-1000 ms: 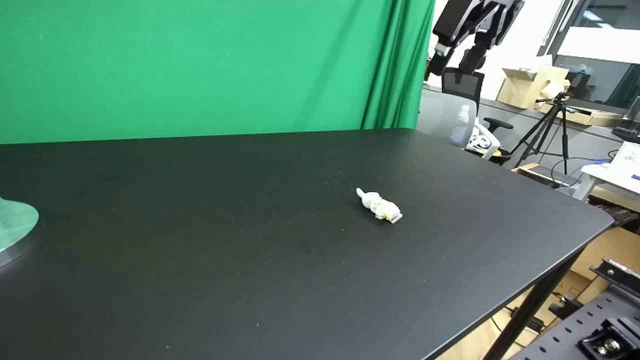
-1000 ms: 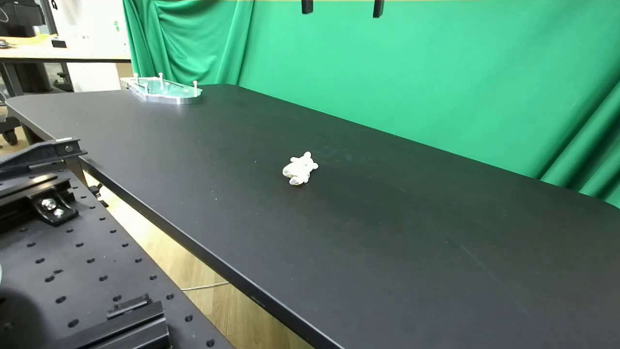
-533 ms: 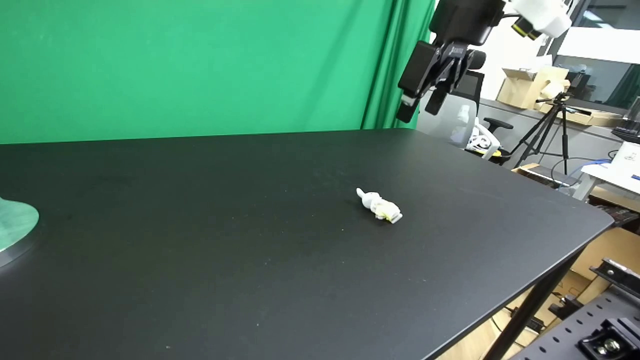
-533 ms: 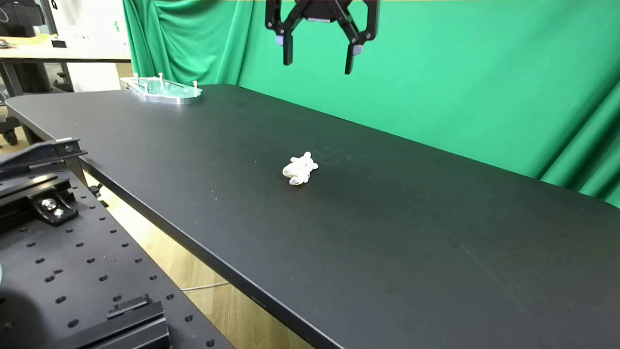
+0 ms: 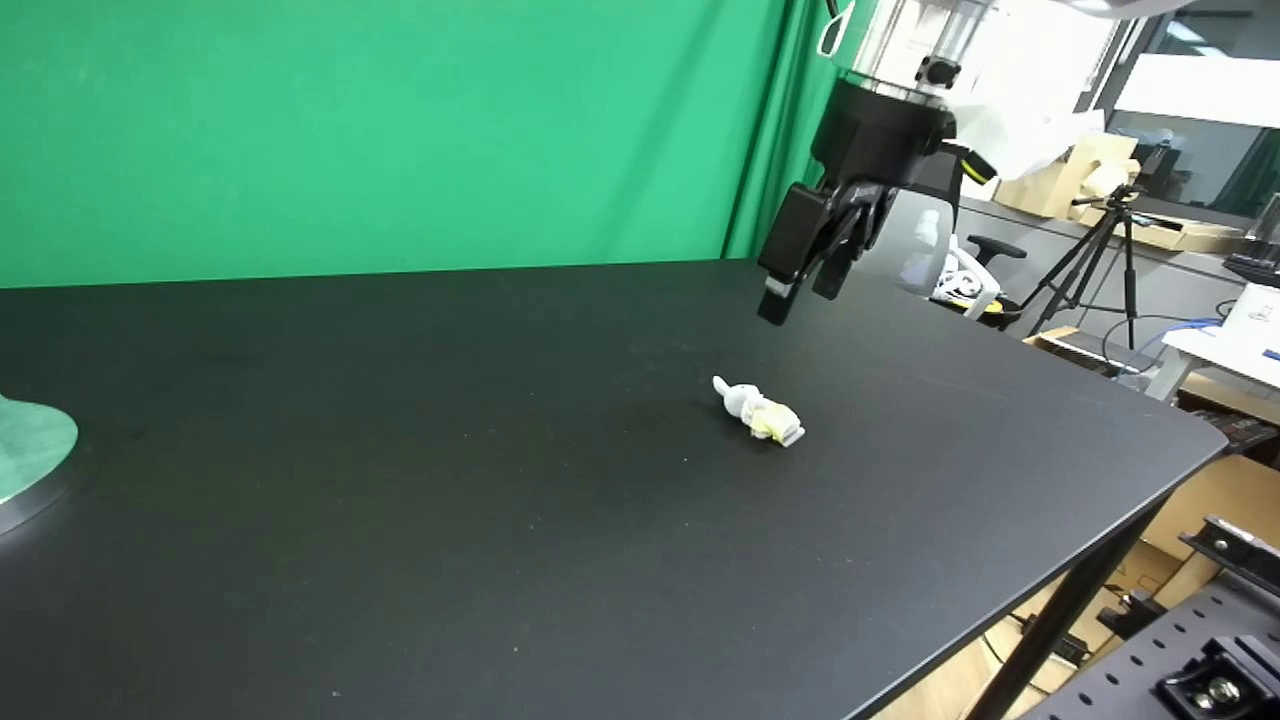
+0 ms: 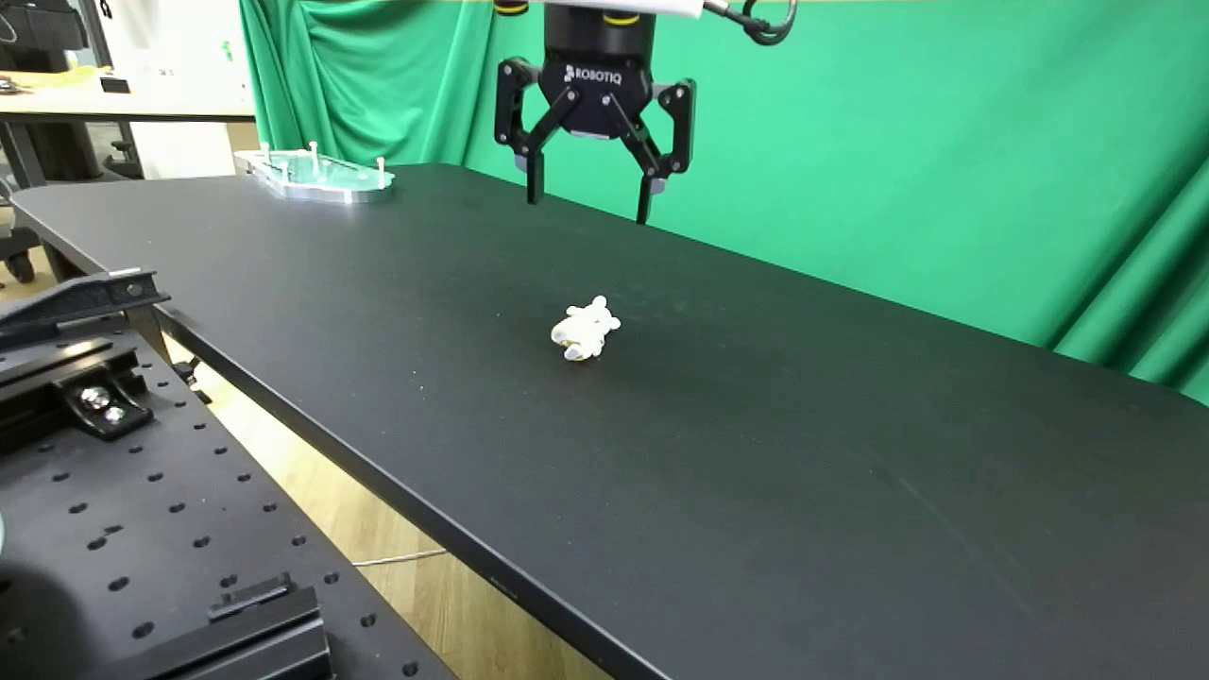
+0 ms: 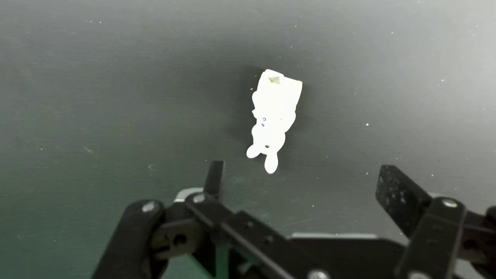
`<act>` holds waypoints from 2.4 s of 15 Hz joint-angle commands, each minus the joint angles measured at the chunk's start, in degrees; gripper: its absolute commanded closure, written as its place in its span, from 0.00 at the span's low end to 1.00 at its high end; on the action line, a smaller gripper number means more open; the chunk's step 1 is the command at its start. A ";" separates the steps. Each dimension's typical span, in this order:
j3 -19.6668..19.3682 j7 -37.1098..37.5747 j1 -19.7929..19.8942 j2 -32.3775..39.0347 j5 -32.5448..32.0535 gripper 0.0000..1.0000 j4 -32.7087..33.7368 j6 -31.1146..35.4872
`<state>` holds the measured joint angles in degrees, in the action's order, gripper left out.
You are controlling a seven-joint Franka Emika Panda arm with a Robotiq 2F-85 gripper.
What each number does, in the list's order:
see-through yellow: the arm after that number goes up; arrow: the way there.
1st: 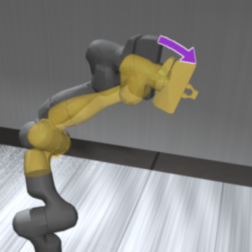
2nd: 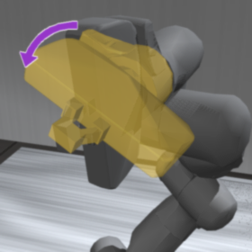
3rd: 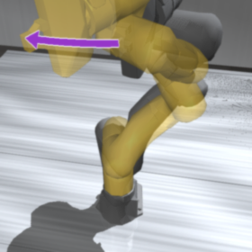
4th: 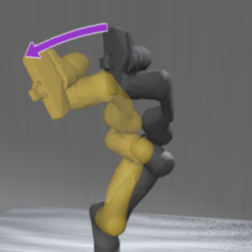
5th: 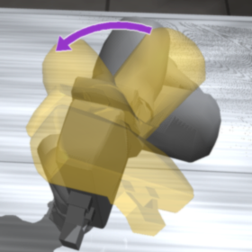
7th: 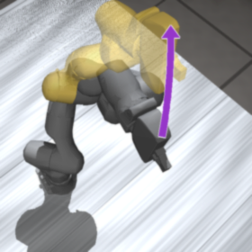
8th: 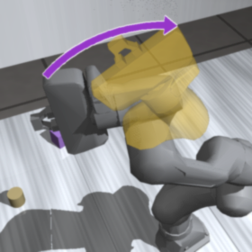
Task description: Move the white toy to the left
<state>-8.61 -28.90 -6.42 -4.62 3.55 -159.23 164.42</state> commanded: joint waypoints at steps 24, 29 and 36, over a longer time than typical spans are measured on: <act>2.76 18.93 4.87 23.95 -10.86 0.09 10.22 10.25; 4.06 19.87 5.25 25.40 -10.21 0.55 11.26 10.36; 3.92 20.62 4.88 24.06 -10.38 0.92 11.83 9.44</act>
<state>-4.70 -10.77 -1.22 20.62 -6.72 -148.38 175.58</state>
